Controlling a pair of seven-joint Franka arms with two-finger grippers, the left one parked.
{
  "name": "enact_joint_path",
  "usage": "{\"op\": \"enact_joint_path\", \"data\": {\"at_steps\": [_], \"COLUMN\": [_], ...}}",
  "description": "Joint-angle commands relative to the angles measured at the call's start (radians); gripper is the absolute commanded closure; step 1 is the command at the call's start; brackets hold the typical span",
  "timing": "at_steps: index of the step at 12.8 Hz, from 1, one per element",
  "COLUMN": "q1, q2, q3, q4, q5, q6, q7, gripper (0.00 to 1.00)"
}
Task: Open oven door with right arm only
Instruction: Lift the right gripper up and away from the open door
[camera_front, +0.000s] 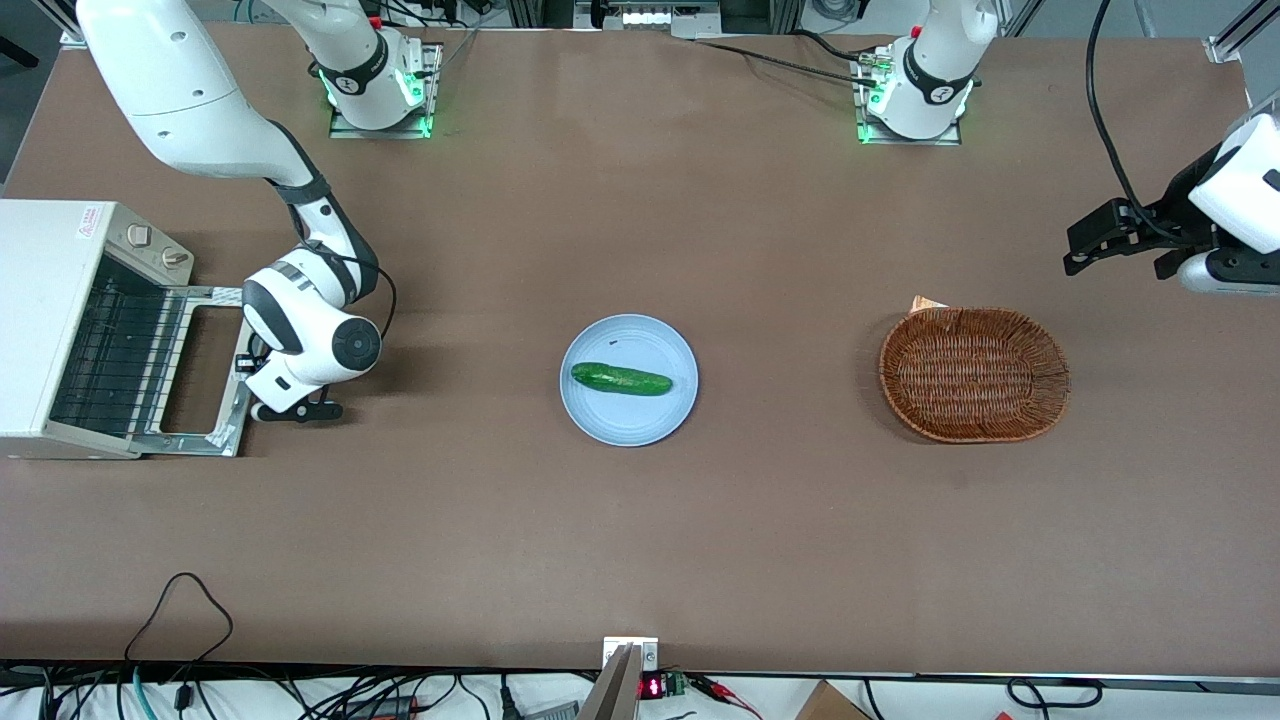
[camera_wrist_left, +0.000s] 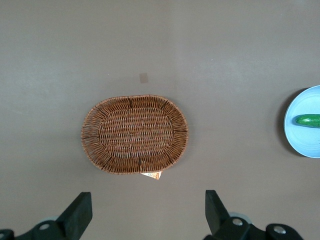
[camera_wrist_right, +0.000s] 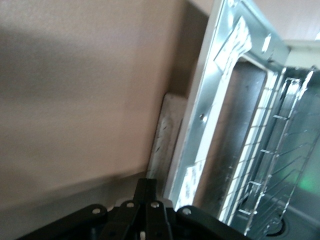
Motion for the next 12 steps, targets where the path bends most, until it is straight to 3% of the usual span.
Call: {"op": "enact_joint_path", "data": {"at_steps": [1,7,12], "q1": [0.016,0.019,0.010], "q2": [-0.014,-0.093,-0.120], "q3": [0.008,0.048,0.061], "q4": [0.028,0.123,0.375], "q5": [0.092,0.407,0.715], "q6": [-0.033,-0.122,-0.410], "q7": [-0.017,-0.063,-0.244], "gripper": [0.99,0.99,0.95]}}
